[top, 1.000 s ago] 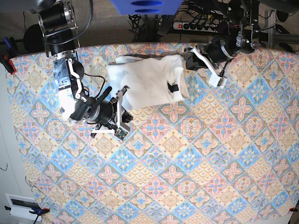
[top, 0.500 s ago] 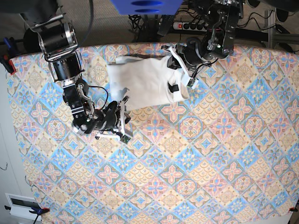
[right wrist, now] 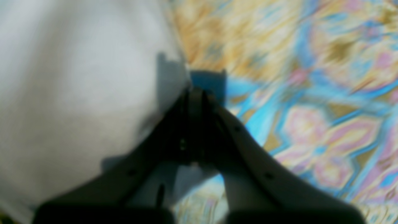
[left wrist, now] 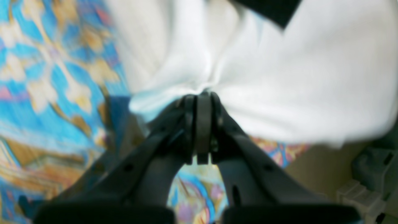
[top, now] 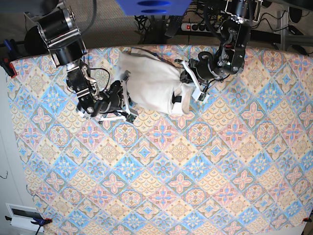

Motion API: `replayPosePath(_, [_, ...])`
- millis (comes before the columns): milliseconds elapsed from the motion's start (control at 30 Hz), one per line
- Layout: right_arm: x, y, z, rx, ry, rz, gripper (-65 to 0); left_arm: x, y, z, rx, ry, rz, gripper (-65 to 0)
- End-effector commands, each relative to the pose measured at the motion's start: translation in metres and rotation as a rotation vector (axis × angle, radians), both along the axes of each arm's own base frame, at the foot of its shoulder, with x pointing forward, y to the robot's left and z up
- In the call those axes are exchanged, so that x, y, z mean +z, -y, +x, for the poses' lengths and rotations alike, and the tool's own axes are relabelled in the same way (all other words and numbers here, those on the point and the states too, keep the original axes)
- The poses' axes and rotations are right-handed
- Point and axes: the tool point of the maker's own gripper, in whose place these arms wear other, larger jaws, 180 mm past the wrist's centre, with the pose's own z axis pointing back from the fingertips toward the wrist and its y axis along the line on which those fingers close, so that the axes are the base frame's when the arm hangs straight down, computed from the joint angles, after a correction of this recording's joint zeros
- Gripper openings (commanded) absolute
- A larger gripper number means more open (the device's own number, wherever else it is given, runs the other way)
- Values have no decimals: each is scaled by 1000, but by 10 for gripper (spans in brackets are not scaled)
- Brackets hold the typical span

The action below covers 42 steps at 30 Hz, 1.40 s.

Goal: Fold the T-shirt properly
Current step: 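Grasp the bundle with both grippers and fold it over once more, then release with the left gripper and drag the bundle with the right gripper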

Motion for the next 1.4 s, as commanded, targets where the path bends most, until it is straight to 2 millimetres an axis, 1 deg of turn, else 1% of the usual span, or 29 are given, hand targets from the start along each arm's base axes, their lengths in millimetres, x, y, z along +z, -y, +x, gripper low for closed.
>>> replayPosePath(0, [7, 5, 4, 10, 23, -19, -650, -1, -14, 19, 30, 33, 57, -650])
replayPosePath(33, [7, 8, -1, 16, 26, -27, -650, -1, -16, 30, 37, 46, 59, -650])
replayPosePath(133, [12, 18, -13, 29, 45, -39, -650, -2, -5, 56, 60, 57, 32, -650])
replayPosePath(233, [21, 23, -25, 52, 73, -44, -650, 6, -1, 83, 68, 85, 22, -650])
replayPosePath(267, [24, 26, -27, 62, 86, -49, -650, 10, 8, 92, 71, 96, 3, -650])
replayPosePath(333, [34, 23, -27, 76, 117, -40, -650, 18, 18, 116, 76, 113, -15, -650])
replayPosePath(400, [46, 22, -27, 63, 152, -21, -650, 22, 28, 131, 79, 113, -33, -650])
replayPosePath(467, [59, 23, -32, 42, 190, -3, -650, 30, 39, 142, 80, 133, -57, -650])
replayPosePath(533, [70, 18, -39, 48, 217, 17, -650, 39, 49, 151, 91, 178, -90, -650])
replayPosePath(600, [80, 10, -44, 65, 241, 35, -650, 50, 52, 165, 126, 225, -105, -650])
replayPosePath(667, [87, 5, -46, 77, 259, 48, -650, 54, 55, 172, 162, 235, -110, -650])
replayPosePath(767, [88, -3, -57, 92, 251, 66, -650, 59, 57, 175, 177, 244, -119, -650])
replayPosePath(800, [90, -11, -59, 113, 254, 78, -650, 63, 54, 176, 180, 256, -118, -650])
replayPosePath(833, [92, -25, -63, 137, 255, 103, -650, 67, 52, 177, 181, 271, -117, -650])
replayPosePath(867, [94, -37, -66, 153, 256, 126, -650, 68, 40, 175, 184, 282, -101, -650])
replayPosePath(1000, [112, -80, -54, 207, 303, 207, -650, 66, 1, 159, 217, 303, -48, -650])
replayPosePath(1033, [114, -88, -52, 215, 307, 219, -650, 66, -10, 154, 239, 308, -42, -650])
replayPosePath(1100, [112, -99, -47, 224, 295, 218, -650, 69, -38, 140, 297, 324, -23, -650])
replayPosePath(1133, [111, -108, -46, 227, 284, 228, -650, 69, -52, 131, 326, 327, -11, -650])
replayPosePath(1200, [107, -125, -42, 231, 264, 248, -650, 71, -74, 119, 372, 335, 10, -650])
replayPosePath(1267, [97, -138, -36, 233, 228, 253, -650, 75, -86, 110, 403, 345, 22, -650])
replayPosePath(1367, [88, -151, -34, 251, 192, 254, -650, 79, -98, 91, 428, 352, 38, -650])
